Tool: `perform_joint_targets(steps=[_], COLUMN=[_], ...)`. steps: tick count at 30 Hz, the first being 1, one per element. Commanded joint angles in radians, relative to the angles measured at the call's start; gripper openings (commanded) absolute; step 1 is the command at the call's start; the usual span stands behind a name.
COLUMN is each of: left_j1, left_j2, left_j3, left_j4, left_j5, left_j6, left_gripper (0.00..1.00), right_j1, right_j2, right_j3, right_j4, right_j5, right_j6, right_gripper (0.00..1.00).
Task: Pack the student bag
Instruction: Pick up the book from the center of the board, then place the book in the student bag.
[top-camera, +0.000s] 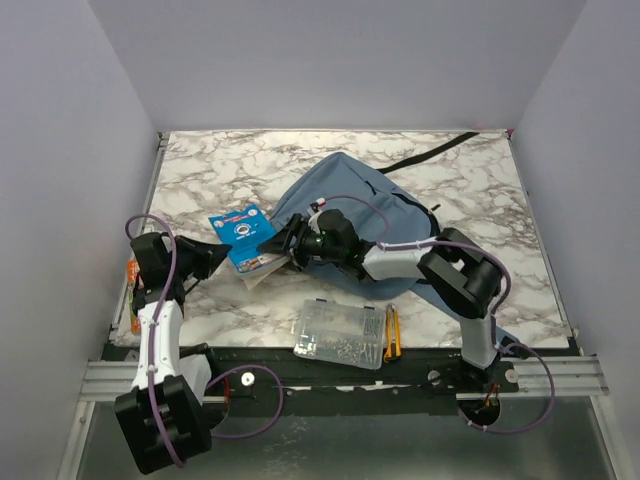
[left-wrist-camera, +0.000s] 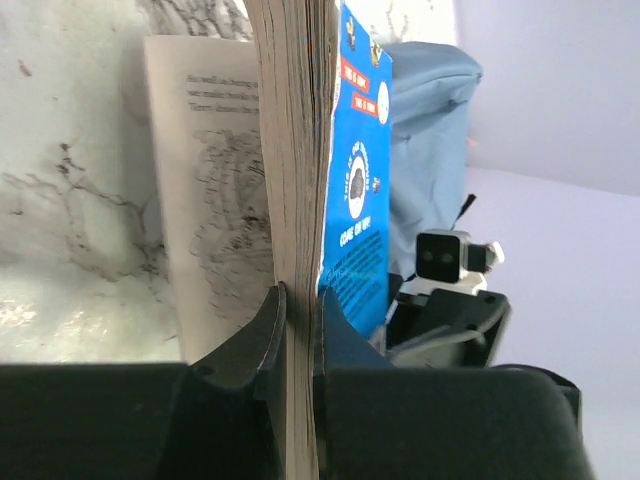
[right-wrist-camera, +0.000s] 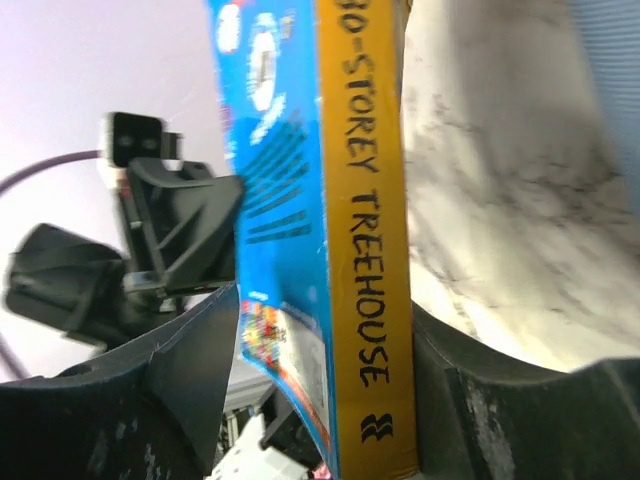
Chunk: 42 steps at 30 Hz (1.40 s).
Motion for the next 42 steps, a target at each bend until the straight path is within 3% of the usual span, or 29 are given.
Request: perform_joint_targets(steps=[1, 9, 15, 19, 20, 23, 24, 26, 27, 28, 30, 32, 38, 42], left_j1=[-0.045, -0.144, -0.227, -0.281, -0.293, -0.328, -0.33, -0.385, -0.399, -0.413, -0.427, -0.442, -0.577, -0.812], left_j2=[-0.103, -0.24, -0.26, -0.281, -0.286, -0.289, -0.287, -0.283, -0.283, -0.282, -0.279, -0.267, -0.242, -0.186], left_j3=[-0.051, -0.103, -0.087, -0.088, -0.089, -0.087, -0.087, -0.081, -0.075, -0.072, -0.07, -0.046, 0.024, 0.088], left_j4=[0.199, 0.332, 0.377, 0.387, 0.39, 0.398, 0.401, 0.403, 0.403, 0.402, 0.4, 0.366, 0.24, 0.243], left_j5=[0.07, -0.11, -0.154, -0.206, -0.22, -0.24, -0.242, -0.246, -0.249, -0.246, -0.221, -0.192, -0.259, -0.423], left_j6=[-0.202, -0.415, -0.472, -0.478, -0.48, -0.471, -0.468, -0.433, -0.402, -0.363, -0.307, -0.217, 0.058, 0.255], left_gripper=[0.0, 0.0, 0.0, 0.0, 0.0, 0.0, 0.0, 0.0, 0.0, 0.01, 0.31, 0.47, 0.61, 0.66], right_j1=[0.014, 0.058, 0.071, 0.111, 0.118, 0.118, 0.118, 0.118, 0.119, 0.117, 0.115, 0.102, 0.056, 0.055], right_j2=[-0.138, -0.294, -0.319, -0.364, -0.374, -0.401, -0.411, -0.458, -0.481, -0.521, -0.607, -0.684, -0.804, -0.886], right_j3=[-0.017, -0.139, -0.09, -0.069, -0.068, -0.085, -0.089, -0.104, -0.108, -0.108, -0.093, -0.053, 0.133, 0.162], right_j4=[0.121, 0.211, 0.14, 0.053, 0.032, 0.037, 0.034, 0.016, -0.017, -0.059, -0.2, -0.413, -1.048, -1.4], right_j5=[0.086, 0.28, 0.35, 0.496, 0.535, 0.597, 0.611, 0.654, 0.683, 0.711, 0.803, 0.892, 1.173, 1.39], right_j6=[-0.003, 0.012, -0.011, -0.033, -0.036, -0.039, -0.053, -0.113, -0.141, -0.18, -0.292, -0.42, -0.769, -0.812], right_gripper=[0.63, 0.75, 0.73, 0.7, 0.61, 0.49, 0.38, 0.05, 0.01, 0.0, 0.0, 0.0, 0.0, 0.0])
